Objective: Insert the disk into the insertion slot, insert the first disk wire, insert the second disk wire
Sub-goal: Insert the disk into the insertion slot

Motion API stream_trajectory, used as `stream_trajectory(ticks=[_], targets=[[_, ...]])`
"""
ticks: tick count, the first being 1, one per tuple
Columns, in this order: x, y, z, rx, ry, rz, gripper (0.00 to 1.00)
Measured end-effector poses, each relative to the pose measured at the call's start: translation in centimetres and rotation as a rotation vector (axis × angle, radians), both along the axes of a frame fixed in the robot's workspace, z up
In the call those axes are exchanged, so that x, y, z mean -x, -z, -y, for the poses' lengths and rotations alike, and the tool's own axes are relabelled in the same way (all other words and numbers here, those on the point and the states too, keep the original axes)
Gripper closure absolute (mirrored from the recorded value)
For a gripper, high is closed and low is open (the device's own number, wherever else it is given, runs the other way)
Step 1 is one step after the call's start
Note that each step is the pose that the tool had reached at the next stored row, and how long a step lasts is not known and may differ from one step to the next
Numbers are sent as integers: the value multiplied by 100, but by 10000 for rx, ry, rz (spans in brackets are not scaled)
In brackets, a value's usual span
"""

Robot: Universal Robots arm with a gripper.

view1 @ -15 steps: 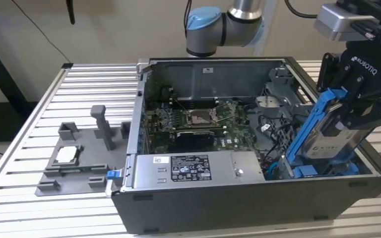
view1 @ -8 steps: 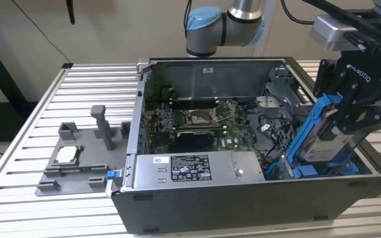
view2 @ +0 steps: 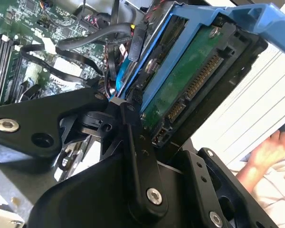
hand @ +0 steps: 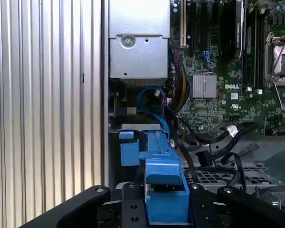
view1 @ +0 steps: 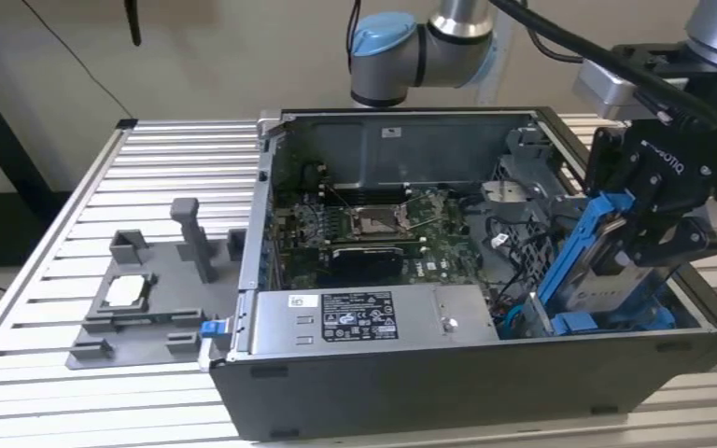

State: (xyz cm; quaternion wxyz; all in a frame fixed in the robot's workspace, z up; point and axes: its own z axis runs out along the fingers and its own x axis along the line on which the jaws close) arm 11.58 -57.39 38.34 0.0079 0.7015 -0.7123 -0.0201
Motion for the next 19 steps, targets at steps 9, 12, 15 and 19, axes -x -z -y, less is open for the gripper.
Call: stream_trajectory(ticks=[9, 12, 15, 19], targets=[[0, 31, 0, 2, -1, 0, 66], [0, 33, 0, 0, 0, 0, 53], [0, 33, 0, 0, 0, 0, 53], [0, -47, 0, -1, 0, 0, 53]])
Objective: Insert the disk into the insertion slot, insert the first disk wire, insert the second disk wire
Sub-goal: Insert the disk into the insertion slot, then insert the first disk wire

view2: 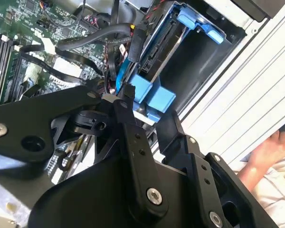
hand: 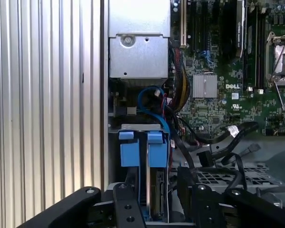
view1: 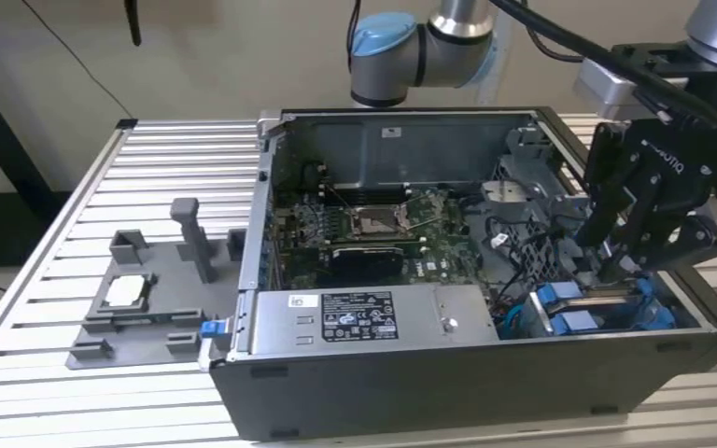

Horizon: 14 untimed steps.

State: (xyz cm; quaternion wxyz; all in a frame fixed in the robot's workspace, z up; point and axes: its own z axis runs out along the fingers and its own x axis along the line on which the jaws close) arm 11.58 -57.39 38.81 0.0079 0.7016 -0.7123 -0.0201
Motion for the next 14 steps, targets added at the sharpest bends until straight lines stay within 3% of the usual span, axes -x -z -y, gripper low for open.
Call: stream_trajectory(ticks=[11, 14], targets=[[0, -448, 0, 2, 0, 0, 53], [-1, -479, 0, -2, -2, 14, 53]])
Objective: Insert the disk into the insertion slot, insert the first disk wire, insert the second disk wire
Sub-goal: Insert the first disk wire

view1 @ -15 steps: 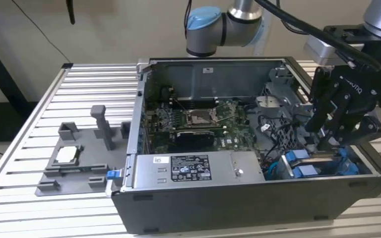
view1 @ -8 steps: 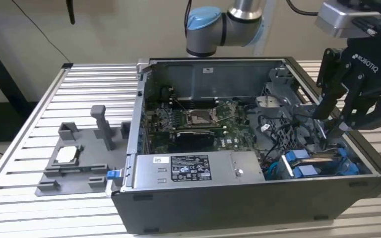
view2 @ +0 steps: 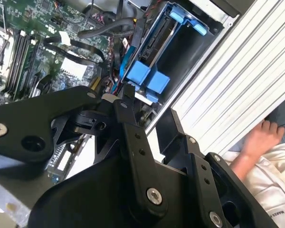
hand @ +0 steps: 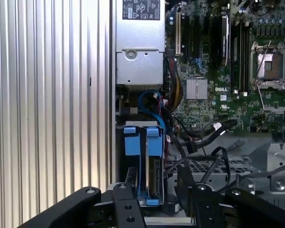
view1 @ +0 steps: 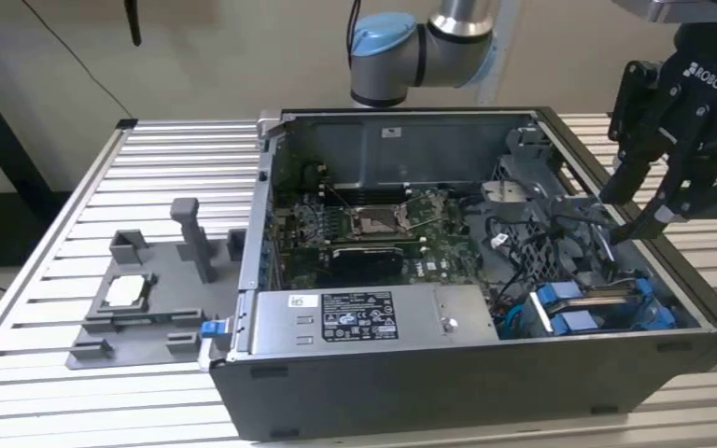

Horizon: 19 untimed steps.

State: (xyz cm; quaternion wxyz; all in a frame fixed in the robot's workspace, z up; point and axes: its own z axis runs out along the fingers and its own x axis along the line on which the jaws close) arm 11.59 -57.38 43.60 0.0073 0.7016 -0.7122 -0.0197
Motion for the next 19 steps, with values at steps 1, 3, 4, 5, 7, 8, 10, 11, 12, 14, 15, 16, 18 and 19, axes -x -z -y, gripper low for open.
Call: stream_trajectory(ticks=[1, 3, 4, 5, 7, 8, 10, 11, 12, 14, 15, 16, 18, 19], targets=[[1, 0, 0, -4, 1, 40, 53], [3, -1, -2, -33, 0, 244, 53], [4, 1, -6, -37, 1, 339, 53], [4, 6, -14, -38, -7, 426, 53], [4, 18, -36, -39, -83, 589, 53], [4, 26, -43, -40, -141, 668, 53], [4, 44, -51, -43, -281, 785, 53], [4, 54, -54, -45, -359, 845, 53], [4, 63, -58, -46, -439, 905, 53], [4, 80, -65, -49, -591, 1020, 53], [4, 89, -69, -51, -665, 1080, 53], [4, 99, -73, -52, -741, 1138, 53], [4, 120, -77, -56, -900, 1224, 53], [4, 130, -78, -56, -981, 1268, 53]])
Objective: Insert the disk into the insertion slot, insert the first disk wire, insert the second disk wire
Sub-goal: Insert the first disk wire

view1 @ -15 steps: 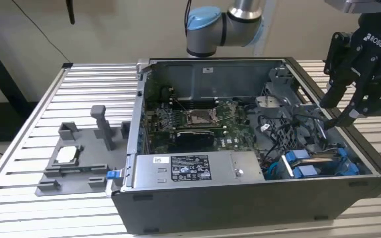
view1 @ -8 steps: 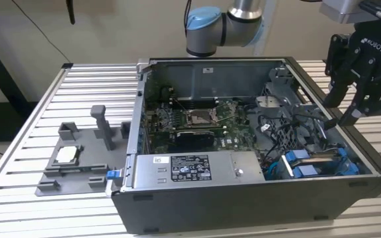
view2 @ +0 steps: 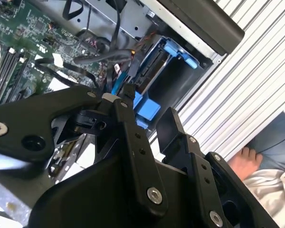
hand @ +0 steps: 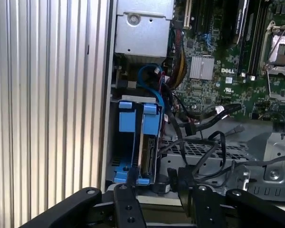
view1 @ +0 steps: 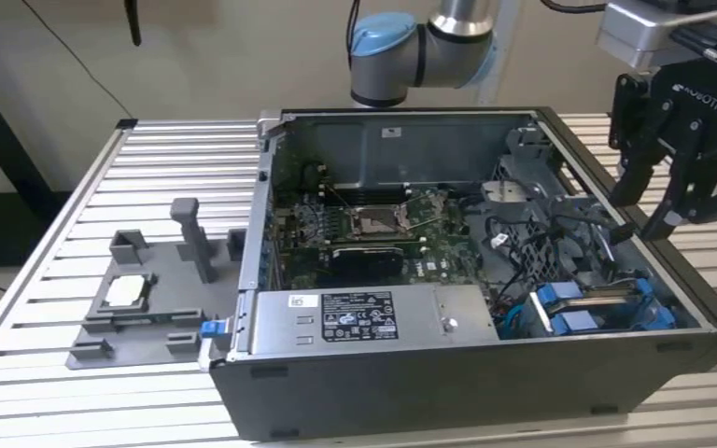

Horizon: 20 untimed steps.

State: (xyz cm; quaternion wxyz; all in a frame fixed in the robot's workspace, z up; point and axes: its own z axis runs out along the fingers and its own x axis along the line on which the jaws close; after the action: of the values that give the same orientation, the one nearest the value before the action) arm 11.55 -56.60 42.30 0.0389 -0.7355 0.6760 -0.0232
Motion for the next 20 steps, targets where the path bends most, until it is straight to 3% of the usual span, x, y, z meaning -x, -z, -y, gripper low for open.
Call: stream_trajectory(ticks=[3, 10, 13, 20], targets=[[0, 30, -5, 6, -165, 139, 53], [0, 40, -5, 4, -168, 149, 53], [0, 72, -9, 7, -176, 174, 53], [0, 182, -15, 8, -289, 353, 53]])
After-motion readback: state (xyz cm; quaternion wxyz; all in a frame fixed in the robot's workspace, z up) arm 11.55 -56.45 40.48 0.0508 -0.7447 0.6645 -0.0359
